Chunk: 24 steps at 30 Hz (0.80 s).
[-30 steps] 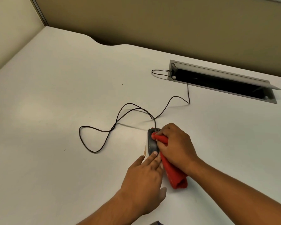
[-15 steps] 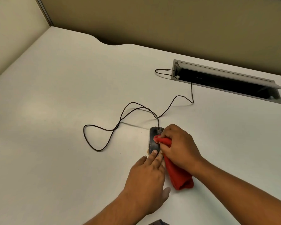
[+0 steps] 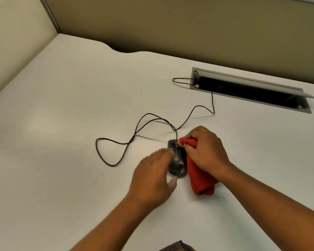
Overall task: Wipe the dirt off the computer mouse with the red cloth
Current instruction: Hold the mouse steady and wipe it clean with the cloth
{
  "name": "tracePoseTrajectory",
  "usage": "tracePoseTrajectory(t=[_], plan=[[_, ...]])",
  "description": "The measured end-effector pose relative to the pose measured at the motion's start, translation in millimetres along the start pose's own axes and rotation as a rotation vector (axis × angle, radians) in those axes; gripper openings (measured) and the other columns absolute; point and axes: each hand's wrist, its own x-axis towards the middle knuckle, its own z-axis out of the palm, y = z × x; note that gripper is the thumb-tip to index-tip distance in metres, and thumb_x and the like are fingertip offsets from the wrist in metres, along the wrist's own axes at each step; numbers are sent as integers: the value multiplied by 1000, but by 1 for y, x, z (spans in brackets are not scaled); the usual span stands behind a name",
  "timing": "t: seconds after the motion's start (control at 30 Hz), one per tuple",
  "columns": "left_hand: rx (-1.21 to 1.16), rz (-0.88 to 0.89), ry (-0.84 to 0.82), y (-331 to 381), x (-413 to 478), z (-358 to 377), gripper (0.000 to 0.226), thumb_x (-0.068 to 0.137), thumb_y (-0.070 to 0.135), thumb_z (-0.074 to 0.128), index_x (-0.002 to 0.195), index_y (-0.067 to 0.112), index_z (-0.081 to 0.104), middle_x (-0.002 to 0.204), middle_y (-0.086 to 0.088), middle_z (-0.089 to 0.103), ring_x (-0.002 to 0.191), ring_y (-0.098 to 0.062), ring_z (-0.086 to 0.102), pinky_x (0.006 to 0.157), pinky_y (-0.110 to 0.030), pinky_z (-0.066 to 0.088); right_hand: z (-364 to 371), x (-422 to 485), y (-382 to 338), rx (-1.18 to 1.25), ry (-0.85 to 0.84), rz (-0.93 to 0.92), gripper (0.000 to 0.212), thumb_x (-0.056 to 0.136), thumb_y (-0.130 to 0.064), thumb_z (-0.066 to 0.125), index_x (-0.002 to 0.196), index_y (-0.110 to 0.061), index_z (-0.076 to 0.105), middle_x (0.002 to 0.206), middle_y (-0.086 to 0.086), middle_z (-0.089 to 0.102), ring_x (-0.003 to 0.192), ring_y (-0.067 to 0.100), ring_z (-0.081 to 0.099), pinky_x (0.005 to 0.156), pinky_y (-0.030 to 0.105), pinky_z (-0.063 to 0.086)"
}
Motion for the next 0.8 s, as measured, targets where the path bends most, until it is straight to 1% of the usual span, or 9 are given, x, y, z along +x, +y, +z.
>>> tracePoseTrajectory(t=[0.03, 0.1, 0.17, 0.27, 0.37, 0.5, 0.57, 0.7, 0.8], plan=[[8, -17, 5, -6, 5, 0, 69, 69, 41, 76, 131, 25, 50, 130, 9, 56, 114, -15, 55, 93, -27, 45, 1, -5, 0, -16, -15, -12, 11, 84, -31, 68, 95, -29, 68, 100, -13, 59, 89, 11, 58, 79, 23, 44], [29, -22, -71, -13, 19, 2, 98, 61, 49, 79, 145, 21, 36, 136, 7, 52, 120, -14, 50, 98, -27, 40, 5, -12, -1, -59, -45, -36, 17, 86, -34, 67, 101, -28, 69, 103, -12, 58, 89, 11, 58, 79, 23, 46], [60, 17, -108, -15, 31, 10, 116, 57, 56, 77, 152, 15, 23, 136, 3, 49, 121, -16, 48, 101, -31, 41, 9, -20, -2, -104, -57, -95, 20, 85, -33, 66, 104, -27, 70, 105, -11, 58, 89, 12, 58, 78, 24, 47], [66, 56, -117, -19, 39, 28, 120, 57, 52, 74, 153, 7, 17, 128, 0, 54, 114, -20, 53, 97, -35, 43, 17, -36, 2, -139, -82, -187, 23, 83, -31, 65, 104, -25, 71, 106, -9, 61, 89, 14, 59, 74, 25, 48], [28, 60, -113, -24, 39, 38, 121, 57, 49, 70, 154, 4, 12, 129, 0, 57, 112, -19, 55, 97, -28, 41, 23, -52, 10, -124, -49, -244, 27, 81, -30, 63, 107, -24, 71, 107, -8, 63, 89, 16, 60, 72, 30, 52], [-36, 44, -103, -28, 37, 40, 122, 58, 55, 64, 155, 6, 9, 127, -1, 57, 109, -18, 54, 93, -21, 36, 25, -66, 19, -133, -26, -320, 29, 85, -35, 58, 107, -22, 73, 107, -7, 67, 88, 15, 61, 73, 22, 49], [-53, 44, -91, -30, 37, 39, 122, 57, 59, 62, 155, 8, 9, 128, -1, 57, 107, -19, 55, 92, -24, 40, 25, -72, 23, -144, -42, -382, 26, 86, -35, 64, 107, -23, 73, 108, -7, 68, 89, 14, 61, 73, 22, 50], [11, 84, -100, -31, 35, 39, 128, 58, 63, 72, 155, 7, 10, 134, -4, 53, 114, -21, 51, 103, -30, 36, 22, -81, 29, -178, -99, -482, 22, 84, -33, 72, 104, -24, 74, 105, -7, 70, 88, 14, 62, 69, 23, 51], [41, 113, -165, -35, 36, 35, 135, 55, 61, 77, 156, 10, 4, 138, -3, 48, 120, -21, 49, 105, -30, 36, 15, -76, 25, -181, -163, -494, 21, 86, -39, 63, 101, -28, 74, 103, -13, 67, 85, 12, 61, 62, 27, 53]])
